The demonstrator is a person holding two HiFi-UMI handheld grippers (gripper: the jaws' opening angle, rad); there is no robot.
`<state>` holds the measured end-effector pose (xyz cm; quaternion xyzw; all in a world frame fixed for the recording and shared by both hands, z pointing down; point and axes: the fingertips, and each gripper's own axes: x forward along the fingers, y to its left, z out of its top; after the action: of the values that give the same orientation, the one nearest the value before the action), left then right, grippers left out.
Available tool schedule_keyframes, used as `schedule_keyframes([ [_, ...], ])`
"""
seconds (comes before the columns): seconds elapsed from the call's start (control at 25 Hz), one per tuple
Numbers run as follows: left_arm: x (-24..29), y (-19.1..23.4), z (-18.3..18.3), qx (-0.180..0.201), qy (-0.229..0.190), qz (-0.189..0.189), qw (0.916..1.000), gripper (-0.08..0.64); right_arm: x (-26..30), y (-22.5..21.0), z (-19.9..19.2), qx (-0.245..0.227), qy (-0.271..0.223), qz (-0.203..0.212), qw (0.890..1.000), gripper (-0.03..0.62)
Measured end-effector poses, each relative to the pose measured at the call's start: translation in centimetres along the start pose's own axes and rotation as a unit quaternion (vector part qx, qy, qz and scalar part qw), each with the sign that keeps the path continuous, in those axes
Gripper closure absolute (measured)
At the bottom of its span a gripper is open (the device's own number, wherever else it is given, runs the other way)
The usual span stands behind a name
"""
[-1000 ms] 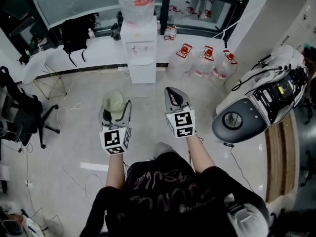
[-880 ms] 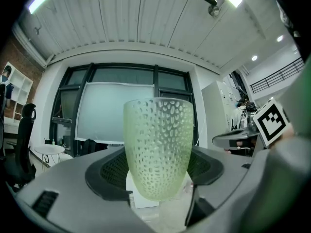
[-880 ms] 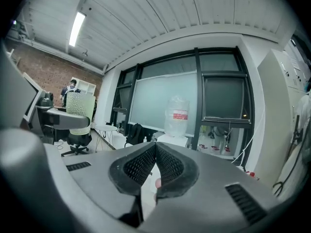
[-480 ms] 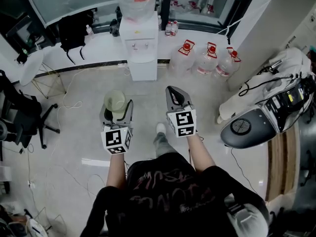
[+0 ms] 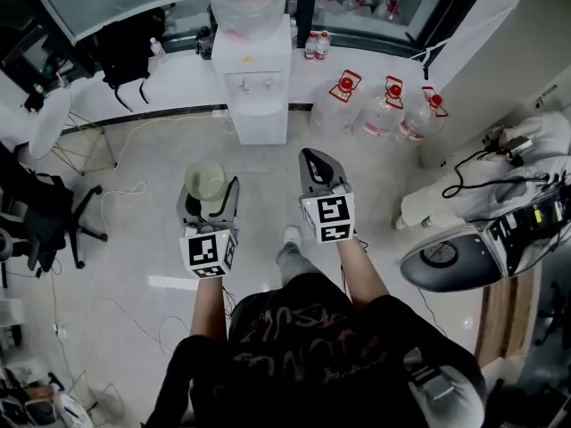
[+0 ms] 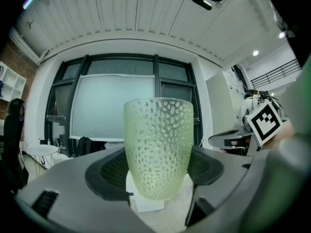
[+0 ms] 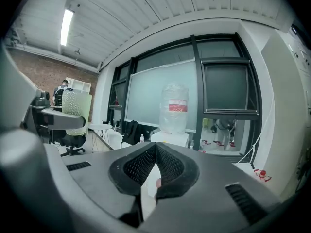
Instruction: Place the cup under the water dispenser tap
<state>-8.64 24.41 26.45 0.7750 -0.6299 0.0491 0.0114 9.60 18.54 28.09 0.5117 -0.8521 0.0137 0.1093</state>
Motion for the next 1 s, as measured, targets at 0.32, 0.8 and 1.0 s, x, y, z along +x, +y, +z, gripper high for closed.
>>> schedule_keyframes([
  [0.32,7.8,0.7,0.6,0.007,0.011,0.011,0.9999,0.207,7.1,-4.6,0.6,0.009,0.007,0.018,1.000,0.577],
  [0.8,14.3,2.0,1.8,0.021,0.034,0.038,0.9985,0.207,14.0,-8.6,1.2,0.022,0.009,0.052,0.998,0.577],
  [1.0,15.3,2.0,1.3,0.025,0.036,0.034,0.9984,0.207,15.0,-8.9,0.6,0.021,0.013,0.058,0.998,0.577],
])
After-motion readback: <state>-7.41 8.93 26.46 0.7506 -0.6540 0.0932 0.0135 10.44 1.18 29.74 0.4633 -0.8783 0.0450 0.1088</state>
